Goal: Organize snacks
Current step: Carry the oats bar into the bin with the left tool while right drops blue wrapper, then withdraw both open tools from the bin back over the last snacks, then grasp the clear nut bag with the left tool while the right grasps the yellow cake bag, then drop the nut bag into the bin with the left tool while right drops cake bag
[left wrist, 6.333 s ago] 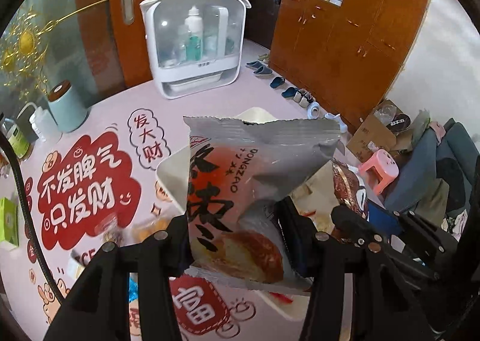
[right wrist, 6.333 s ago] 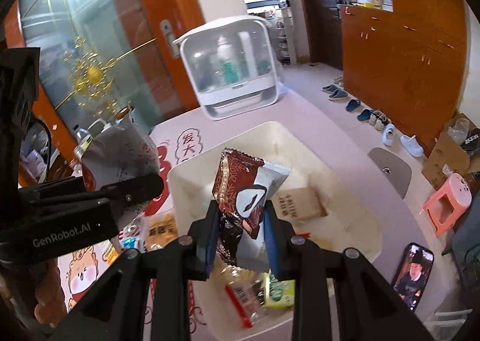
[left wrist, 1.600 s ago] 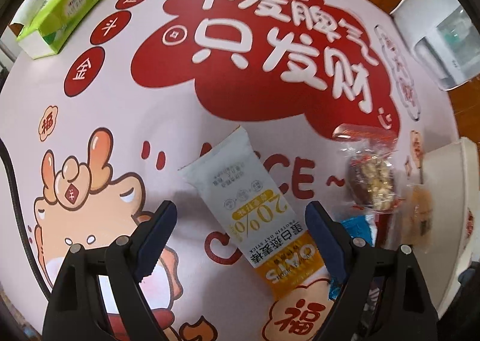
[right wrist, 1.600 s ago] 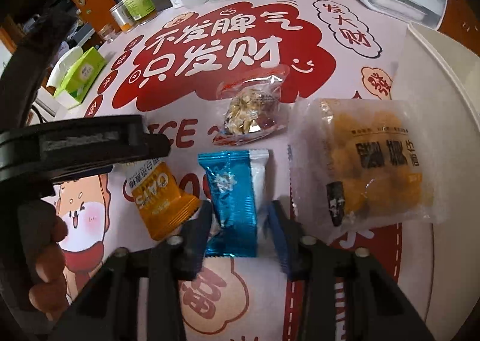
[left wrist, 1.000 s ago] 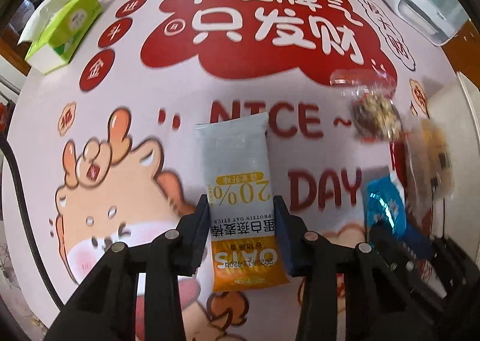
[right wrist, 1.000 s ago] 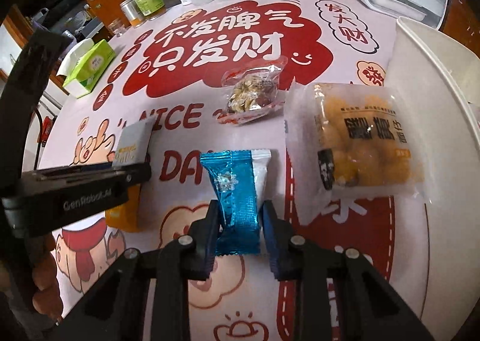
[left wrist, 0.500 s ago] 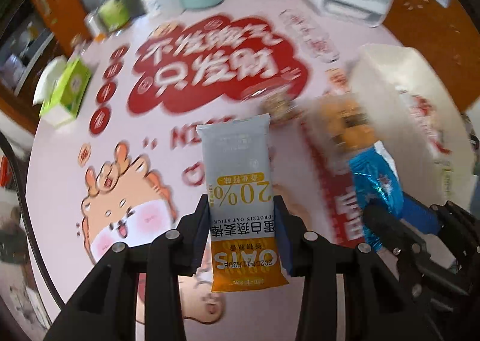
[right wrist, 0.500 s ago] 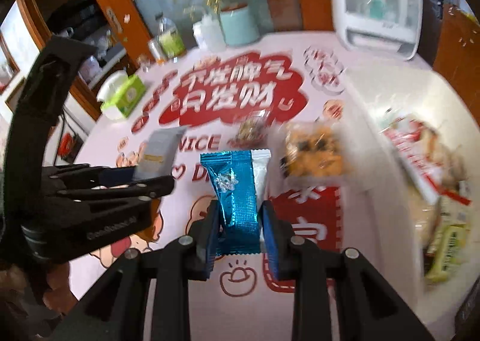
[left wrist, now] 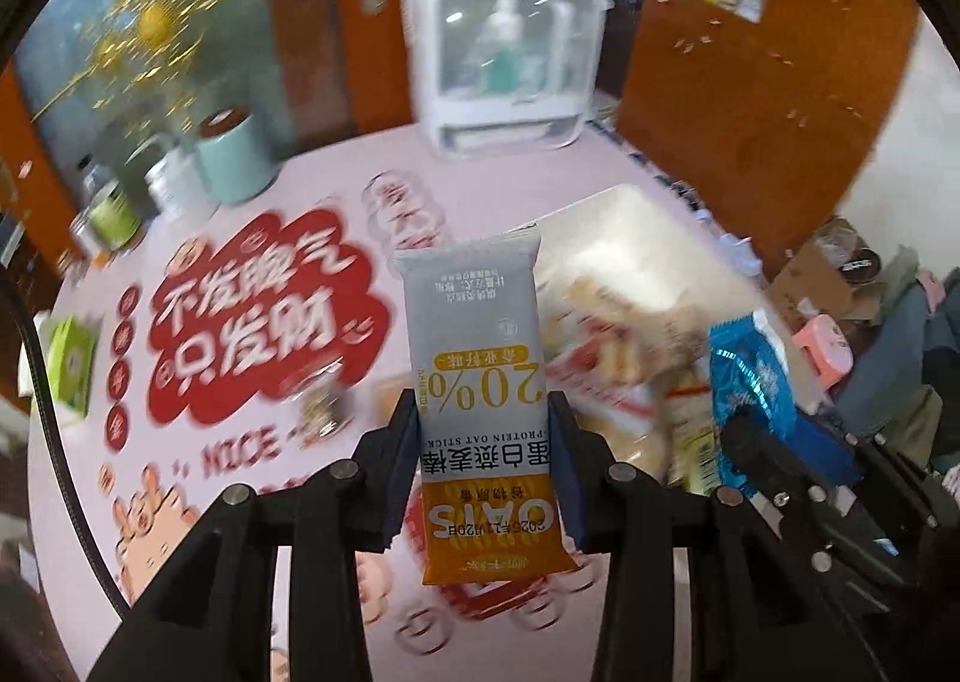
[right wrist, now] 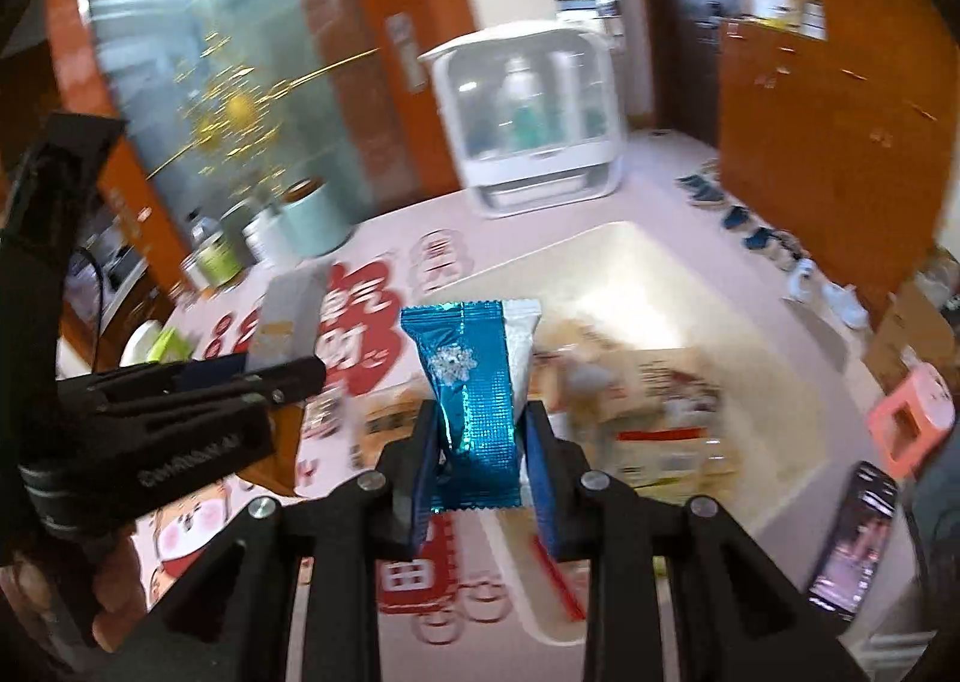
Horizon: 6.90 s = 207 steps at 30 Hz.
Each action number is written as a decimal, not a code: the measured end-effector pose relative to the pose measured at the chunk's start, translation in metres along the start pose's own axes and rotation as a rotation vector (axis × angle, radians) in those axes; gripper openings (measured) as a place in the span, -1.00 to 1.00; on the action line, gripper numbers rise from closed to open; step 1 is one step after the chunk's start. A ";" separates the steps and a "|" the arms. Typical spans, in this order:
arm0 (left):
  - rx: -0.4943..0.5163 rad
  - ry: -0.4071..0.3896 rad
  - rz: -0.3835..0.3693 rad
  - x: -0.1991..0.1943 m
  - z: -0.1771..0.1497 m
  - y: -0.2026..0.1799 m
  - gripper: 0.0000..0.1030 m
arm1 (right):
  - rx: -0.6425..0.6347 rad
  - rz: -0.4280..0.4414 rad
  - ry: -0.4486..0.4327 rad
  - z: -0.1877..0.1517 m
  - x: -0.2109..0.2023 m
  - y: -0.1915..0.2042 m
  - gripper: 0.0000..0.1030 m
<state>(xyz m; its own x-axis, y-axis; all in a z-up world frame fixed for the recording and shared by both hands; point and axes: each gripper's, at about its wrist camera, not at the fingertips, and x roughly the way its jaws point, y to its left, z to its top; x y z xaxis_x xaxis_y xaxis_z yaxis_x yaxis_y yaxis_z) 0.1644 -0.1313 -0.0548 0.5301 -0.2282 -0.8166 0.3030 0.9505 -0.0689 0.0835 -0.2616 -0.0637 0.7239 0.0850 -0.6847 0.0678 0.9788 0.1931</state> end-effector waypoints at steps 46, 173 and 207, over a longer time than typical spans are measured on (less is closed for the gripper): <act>0.210 -0.043 -0.029 0.035 0.028 -0.105 0.51 | 0.161 -0.172 0.082 -0.009 0.018 -0.085 -0.11; -0.194 0.359 0.060 0.208 -0.027 0.160 -0.19 | -0.206 -0.099 0.278 -0.075 0.158 0.114 0.26; -0.004 0.046 0.008 0.016 -0.003 0.029 -0.31 | -0.127 -0.003 -0.081 -0.015 -0.016 0.062 0.26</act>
<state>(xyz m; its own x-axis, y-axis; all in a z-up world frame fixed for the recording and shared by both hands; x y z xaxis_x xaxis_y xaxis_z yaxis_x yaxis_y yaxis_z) 0.1795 -0.1068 -0.0713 0.4953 -0.2108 -0.8427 0.2954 0.9532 -0.0648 0.0655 -0.1993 -0.0511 0.7771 0.0715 -0.6252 -0.0134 0.9952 0.0972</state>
